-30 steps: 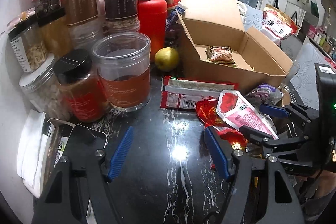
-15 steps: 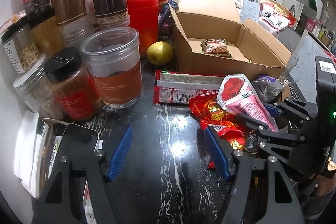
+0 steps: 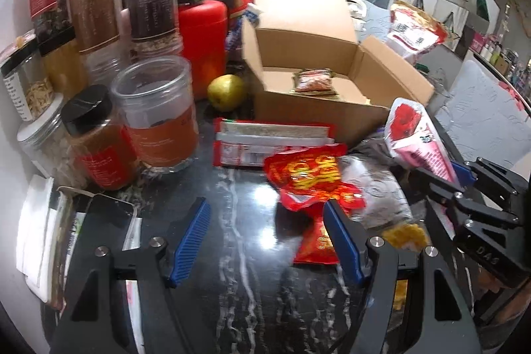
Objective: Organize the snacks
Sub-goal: 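Grasp the pink pouch with the right tool while the left tool grasps the red candy packet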
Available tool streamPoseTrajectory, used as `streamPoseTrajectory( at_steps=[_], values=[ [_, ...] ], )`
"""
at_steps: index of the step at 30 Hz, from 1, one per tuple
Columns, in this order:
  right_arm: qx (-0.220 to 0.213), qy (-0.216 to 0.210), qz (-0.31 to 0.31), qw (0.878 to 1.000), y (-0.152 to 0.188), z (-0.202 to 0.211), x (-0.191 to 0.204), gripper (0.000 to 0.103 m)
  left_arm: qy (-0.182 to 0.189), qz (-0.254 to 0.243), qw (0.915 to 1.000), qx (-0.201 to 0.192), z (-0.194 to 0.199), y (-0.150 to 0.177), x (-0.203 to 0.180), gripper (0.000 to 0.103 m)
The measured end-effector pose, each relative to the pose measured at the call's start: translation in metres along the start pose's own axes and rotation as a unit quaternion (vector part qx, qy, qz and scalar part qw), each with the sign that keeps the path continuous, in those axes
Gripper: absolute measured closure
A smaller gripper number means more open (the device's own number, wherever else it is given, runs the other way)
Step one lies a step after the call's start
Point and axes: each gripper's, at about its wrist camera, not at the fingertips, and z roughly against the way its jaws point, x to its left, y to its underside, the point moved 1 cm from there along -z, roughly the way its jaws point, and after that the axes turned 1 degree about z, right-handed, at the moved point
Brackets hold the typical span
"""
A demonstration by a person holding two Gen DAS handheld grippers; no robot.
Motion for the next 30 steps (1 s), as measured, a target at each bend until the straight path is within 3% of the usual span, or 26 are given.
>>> streamPoseTrajectory(
  at_steps=[13, 26, 30],
  values=[
    [-0.007, 0.026, -0.06, 0.998, 0.035, 0.044, -0.031, 0.072, 0.029, -0.033, 0.9985, 0.033, -0.012, 0.021, -0.049, 0.033],
    [0.012, 0.021, -0.107, 0.994, 0.066, 0.046, -0.046, 0.072, 0.025, 0.0, 0.9982, 0.054, -0.048, 0.033, -0.04, 0.034],
    [0.014, 0.019, -0.11, 0.994, 0.068, 0.044, -0.047, 0.072, 0.004, 0.004, 0.9984, 0.057, -0.053, 0.035, -0.035, 0.063]
  ],
)
